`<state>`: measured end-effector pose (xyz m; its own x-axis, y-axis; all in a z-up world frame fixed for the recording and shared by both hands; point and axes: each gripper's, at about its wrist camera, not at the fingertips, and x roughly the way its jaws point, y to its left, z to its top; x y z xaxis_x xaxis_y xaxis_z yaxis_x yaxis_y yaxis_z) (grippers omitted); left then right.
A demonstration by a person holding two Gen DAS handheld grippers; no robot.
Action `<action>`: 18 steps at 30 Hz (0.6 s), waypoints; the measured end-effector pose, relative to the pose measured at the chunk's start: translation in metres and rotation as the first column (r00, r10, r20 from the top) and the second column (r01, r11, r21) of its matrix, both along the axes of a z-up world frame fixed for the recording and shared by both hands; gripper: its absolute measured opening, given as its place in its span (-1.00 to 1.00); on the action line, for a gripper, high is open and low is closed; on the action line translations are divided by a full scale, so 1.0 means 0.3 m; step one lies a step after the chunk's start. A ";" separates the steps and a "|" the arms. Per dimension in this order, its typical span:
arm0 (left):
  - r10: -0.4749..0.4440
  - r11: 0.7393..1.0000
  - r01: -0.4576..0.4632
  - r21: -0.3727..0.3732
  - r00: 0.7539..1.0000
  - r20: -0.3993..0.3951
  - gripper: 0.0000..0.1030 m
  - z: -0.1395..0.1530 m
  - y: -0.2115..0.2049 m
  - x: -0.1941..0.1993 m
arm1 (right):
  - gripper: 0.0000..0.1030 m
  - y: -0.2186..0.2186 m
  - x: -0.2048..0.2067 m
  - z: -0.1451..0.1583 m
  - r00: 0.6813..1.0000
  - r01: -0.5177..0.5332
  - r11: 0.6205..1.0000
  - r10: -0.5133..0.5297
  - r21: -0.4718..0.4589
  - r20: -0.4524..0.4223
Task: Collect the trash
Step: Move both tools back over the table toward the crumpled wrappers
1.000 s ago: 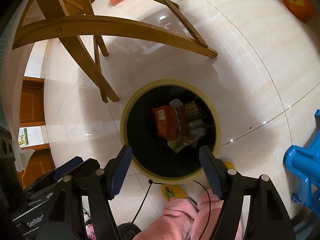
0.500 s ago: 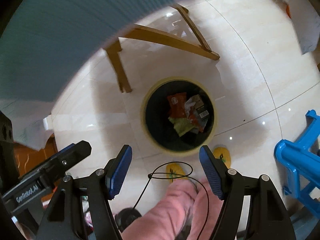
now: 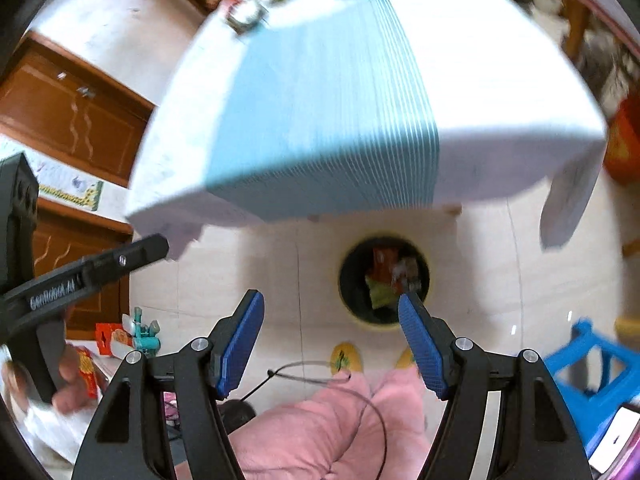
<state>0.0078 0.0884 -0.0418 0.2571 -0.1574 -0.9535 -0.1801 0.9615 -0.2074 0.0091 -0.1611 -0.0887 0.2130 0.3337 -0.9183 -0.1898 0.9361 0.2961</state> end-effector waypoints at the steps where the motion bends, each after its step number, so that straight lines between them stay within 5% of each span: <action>1: 0.010 1.000 -0.011 0.005 1.000 0.026 0.19 0.053 0.007 0.009 | 0.37 0.001 0.006 0.037 1.000 -0.009 1.000 0.009 0.001 0.021; 9: 0.040 0.998 -0.049 0.046 0.985 0.170 0.19 0.331 -0.018 0.080 | 0.37 0.020 0.081 0.318 0.971 -0.101 0.995 0.102 -0.016 0.218; 18: 0.034 0.992 -0.063 0.110 0.967 0.253 0.19 0.506 -0.069 0.151 | 0.37 0.048 0.200 0.467 0.932 -0.173 0.985 0.164 0.001 0.322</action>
